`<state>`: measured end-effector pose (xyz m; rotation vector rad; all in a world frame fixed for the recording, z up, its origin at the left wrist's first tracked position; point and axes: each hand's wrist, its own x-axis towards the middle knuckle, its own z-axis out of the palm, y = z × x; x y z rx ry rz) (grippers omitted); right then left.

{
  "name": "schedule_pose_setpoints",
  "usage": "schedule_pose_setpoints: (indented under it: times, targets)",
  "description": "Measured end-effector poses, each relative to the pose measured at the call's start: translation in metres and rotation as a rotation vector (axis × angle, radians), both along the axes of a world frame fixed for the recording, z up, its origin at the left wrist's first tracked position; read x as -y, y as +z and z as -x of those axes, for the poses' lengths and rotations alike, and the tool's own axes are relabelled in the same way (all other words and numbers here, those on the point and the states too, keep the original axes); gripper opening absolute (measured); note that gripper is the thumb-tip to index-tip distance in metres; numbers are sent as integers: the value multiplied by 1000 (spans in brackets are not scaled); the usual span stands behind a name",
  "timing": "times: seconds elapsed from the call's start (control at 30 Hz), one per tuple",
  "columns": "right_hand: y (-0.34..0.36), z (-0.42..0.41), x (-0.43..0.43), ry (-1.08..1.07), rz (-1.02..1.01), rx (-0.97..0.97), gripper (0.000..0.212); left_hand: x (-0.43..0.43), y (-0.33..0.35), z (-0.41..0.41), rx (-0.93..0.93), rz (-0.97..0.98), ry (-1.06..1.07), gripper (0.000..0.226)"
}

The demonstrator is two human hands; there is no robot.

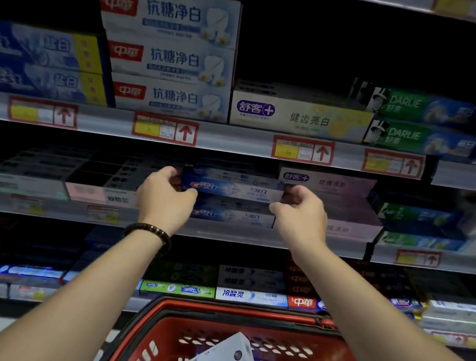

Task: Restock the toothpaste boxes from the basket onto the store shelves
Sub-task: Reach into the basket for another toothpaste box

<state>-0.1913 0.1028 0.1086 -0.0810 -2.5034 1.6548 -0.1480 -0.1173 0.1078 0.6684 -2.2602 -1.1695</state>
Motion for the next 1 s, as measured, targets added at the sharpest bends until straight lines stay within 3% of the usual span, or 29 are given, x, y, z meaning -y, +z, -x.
schedule_pose_setpoints:
  times: [0.07, 0.17, 0.2, 0.23, 0.3, 0.33, 0.37, 0.4, 0.47, 0.6, 1.0]
  targets:
    - [-4, 7, 1, -5, -45, 10, 26, 0, -2, 4, 24, 43, -7, 57]
    - [-9, 16, 4, -2, -65, 64, 59, 1, -4, 10, 70, 59, -18, 61]
    - [-9, 18, 4, -1, -69, 78, 61, 2, -7, 13, 87, 65, -22, 61]
    - [-10, 21, 3, 0, -75, 89, 57, 1, -4, 13, 107, 53, -28, 58]
    - [-11, 24, 4, -4, -87, 117, 41, 5, -10, 19, 118, 32, -2, 22]
    - [-11, 26, 4, -5, -92, 131, 35, 5, -12, 20, 99, 10, -2, 19]
    - [-13, 28, 4, -3, -99, 146, 27, 5, -13, 23, 105, -3, 10, 39]
    - [-14, 31, 5, -5, -108, 155, 19, 6, -14, 26, 93, -12, 13, 45]
    - [-17, 34, 6, -12, -121, 161, 10, 6, -14, 27, 102, -14, 26, 31]
    - [-23, 39, 9, -15, -112, 165, 16, 4, -20, 30, 118, 10, -11, 34]
    - [-28, 41, 12, 12, -126, 158, 11, 6, -32, 34, 154, -1, -50, 29]
